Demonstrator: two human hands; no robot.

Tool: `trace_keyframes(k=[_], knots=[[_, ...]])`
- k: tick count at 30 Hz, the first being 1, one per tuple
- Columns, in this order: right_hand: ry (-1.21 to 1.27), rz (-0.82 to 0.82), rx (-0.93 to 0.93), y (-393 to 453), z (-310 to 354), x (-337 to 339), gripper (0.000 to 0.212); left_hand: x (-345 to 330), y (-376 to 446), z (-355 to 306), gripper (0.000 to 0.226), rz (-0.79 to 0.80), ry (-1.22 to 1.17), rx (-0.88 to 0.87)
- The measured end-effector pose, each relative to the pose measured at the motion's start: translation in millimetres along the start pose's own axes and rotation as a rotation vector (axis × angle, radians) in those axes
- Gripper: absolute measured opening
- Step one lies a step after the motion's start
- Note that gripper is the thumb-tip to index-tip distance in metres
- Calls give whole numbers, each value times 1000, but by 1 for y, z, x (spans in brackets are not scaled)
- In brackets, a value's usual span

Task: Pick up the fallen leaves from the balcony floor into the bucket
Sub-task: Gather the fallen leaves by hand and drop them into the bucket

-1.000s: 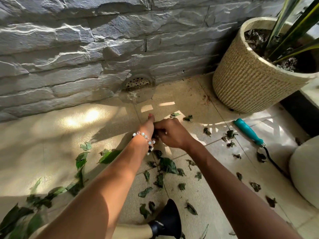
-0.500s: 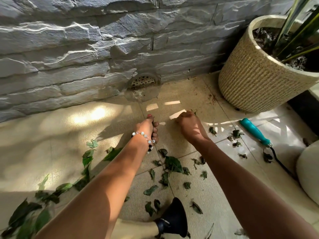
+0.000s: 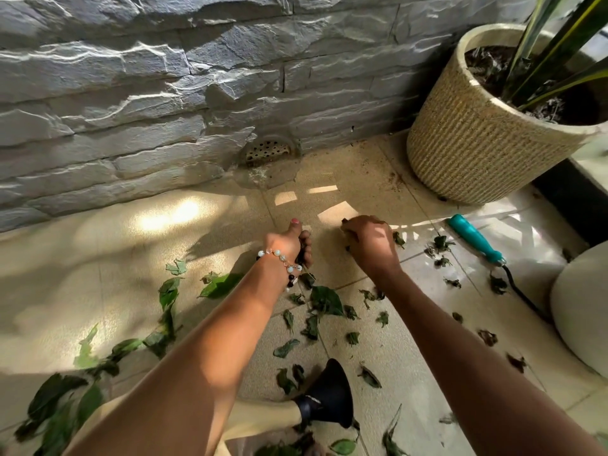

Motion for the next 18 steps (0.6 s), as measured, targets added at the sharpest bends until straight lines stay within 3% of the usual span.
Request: trace_keyframes(k=[5,8,11,15,18], knots=[[327,-16,107,-29,47,10,22,0,-3,6,40,-129,141,-70],[198,-17,308,-52,65,10,16,-12,-3,20,41,-71,134,20],[94,116,365,-61,54,-1,25,-22,-9,31,44,-27,162,85],[73,266,279,-65,24,4,35,-39,-14,36,42,-6,211,24],[522,468,34,-68,2,23,30,-54,-11,40,51,-6,238,-28]])
Point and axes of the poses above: each hand's wrist, its own y-axis towards the middle knuckle, its own x-axis out of the back of the hand, z = x × y, the point moved 8 cm from there along y, towards the middle knuckle, and after that the axes turned 2 degrees about z, right-handed, at the moved point
